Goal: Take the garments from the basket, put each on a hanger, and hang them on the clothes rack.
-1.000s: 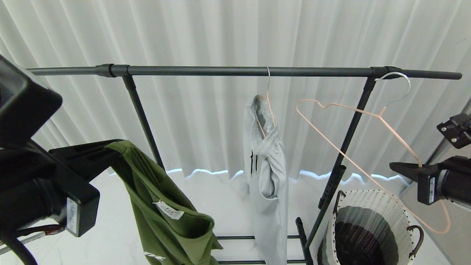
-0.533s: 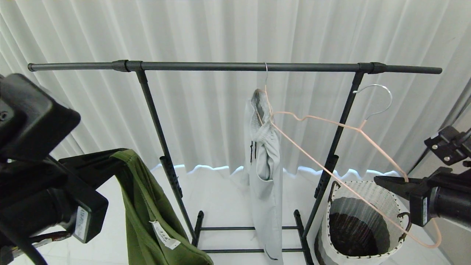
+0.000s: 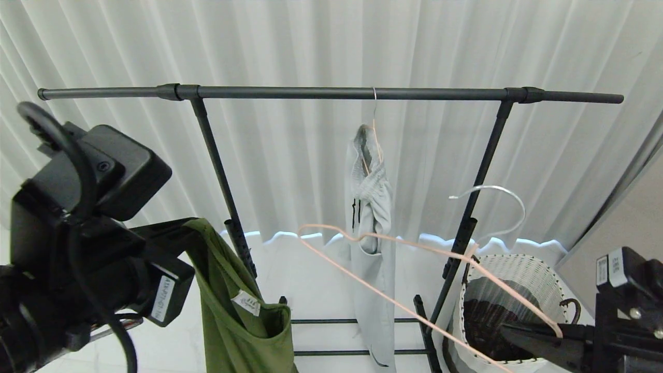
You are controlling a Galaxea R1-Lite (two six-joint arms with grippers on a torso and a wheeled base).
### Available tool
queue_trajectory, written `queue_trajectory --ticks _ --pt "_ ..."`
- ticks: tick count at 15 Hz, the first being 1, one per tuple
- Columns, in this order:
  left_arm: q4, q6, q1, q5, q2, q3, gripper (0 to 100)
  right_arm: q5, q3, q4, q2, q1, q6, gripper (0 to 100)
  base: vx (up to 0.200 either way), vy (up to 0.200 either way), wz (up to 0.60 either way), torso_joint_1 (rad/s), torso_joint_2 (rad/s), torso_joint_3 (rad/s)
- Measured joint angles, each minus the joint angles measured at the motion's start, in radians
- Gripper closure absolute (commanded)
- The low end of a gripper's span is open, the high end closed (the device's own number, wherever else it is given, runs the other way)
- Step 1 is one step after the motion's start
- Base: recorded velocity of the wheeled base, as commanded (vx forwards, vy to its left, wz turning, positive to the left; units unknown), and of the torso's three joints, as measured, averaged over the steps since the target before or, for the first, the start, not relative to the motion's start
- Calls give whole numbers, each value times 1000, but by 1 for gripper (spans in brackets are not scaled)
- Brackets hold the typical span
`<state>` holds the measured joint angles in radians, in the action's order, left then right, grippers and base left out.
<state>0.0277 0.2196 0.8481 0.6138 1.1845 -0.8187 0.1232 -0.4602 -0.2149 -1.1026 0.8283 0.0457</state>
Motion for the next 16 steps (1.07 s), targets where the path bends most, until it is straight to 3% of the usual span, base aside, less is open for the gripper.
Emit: queue_trajectory --ticks 1,4,16 --pt "-1 -41 1 1 23 -2 100 -1 4 8 11 45 0 100 0 0 0 0 0 0" --pt "0 -58 6 0 69 -4 100 -2 7 12 24 113 0 100 0 0 0 0 0 0" --pt "0 -64 -34 67 100 -6 100 -2 8 23 43 192 1 100 0 0 0 0 0 0"
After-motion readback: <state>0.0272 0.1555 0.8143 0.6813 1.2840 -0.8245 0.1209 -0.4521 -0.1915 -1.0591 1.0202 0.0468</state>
